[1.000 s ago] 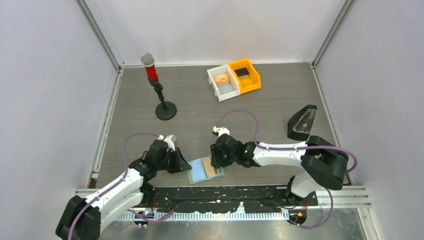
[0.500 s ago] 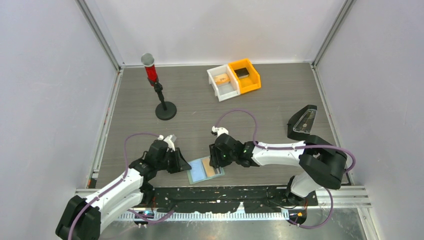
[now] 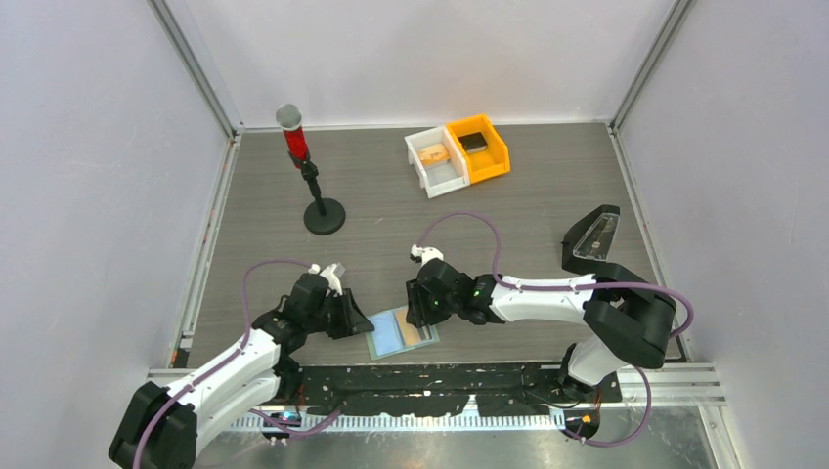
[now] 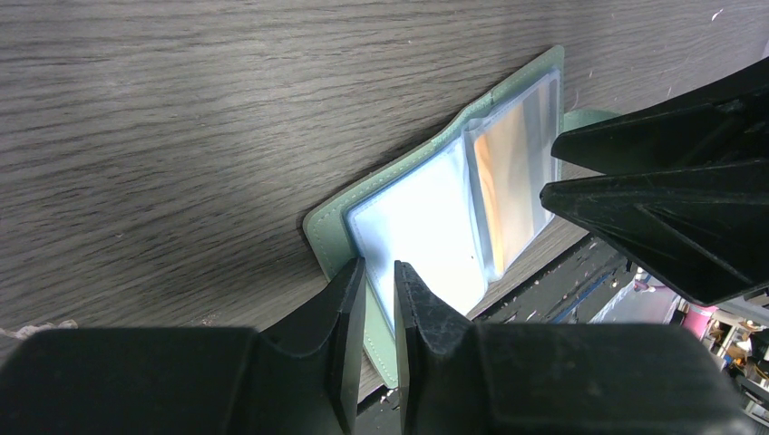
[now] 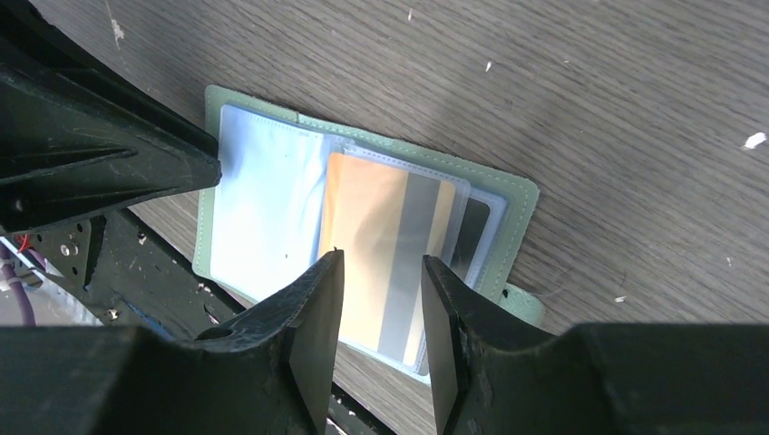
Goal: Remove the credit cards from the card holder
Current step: Remove the credit card from the card holder.
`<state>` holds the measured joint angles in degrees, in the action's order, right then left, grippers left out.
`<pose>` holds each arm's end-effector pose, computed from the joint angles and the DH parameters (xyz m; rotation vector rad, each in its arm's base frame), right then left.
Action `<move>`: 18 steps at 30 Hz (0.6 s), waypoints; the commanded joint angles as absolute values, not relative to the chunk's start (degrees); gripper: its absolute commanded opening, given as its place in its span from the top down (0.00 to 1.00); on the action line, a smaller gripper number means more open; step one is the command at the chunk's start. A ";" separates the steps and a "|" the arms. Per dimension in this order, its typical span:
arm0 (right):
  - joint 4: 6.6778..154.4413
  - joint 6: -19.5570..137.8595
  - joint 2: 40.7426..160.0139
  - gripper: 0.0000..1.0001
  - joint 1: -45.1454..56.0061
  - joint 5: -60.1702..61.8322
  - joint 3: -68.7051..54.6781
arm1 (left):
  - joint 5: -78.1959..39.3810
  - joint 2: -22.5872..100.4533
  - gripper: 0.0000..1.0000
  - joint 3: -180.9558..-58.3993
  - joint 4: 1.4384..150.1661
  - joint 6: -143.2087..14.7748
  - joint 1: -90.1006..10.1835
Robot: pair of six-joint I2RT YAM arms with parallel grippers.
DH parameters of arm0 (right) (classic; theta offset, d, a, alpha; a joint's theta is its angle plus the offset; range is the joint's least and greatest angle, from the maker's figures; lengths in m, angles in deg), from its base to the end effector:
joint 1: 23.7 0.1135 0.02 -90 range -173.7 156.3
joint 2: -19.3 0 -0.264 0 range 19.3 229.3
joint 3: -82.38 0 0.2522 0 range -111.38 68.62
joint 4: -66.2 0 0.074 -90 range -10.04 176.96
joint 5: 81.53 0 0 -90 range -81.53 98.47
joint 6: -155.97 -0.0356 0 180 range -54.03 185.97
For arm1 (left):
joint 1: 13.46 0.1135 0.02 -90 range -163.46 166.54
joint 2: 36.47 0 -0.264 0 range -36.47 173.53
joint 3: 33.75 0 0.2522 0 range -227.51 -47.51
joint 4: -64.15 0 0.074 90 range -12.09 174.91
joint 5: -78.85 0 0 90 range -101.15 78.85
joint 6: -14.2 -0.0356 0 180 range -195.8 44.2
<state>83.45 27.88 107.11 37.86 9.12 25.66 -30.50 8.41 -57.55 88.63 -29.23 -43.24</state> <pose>0.1426 0.2625 0.1652 -0.5166 2.5142 0.7368 0.1188 -0.0816 0.1323 -0.1970 2.5538 -0.9876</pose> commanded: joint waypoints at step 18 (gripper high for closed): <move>83.55 28.72 106.98 0.56 38.18 11.50 24.40 | -30.75 8.48 0.80 -57.09 87.66 -29.21 -43.34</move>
<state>85.66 28.38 107.06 37.86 11.39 25.64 -30.50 8.41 -57.55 88.63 -29.23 -43.24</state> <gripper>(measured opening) 0.439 0.200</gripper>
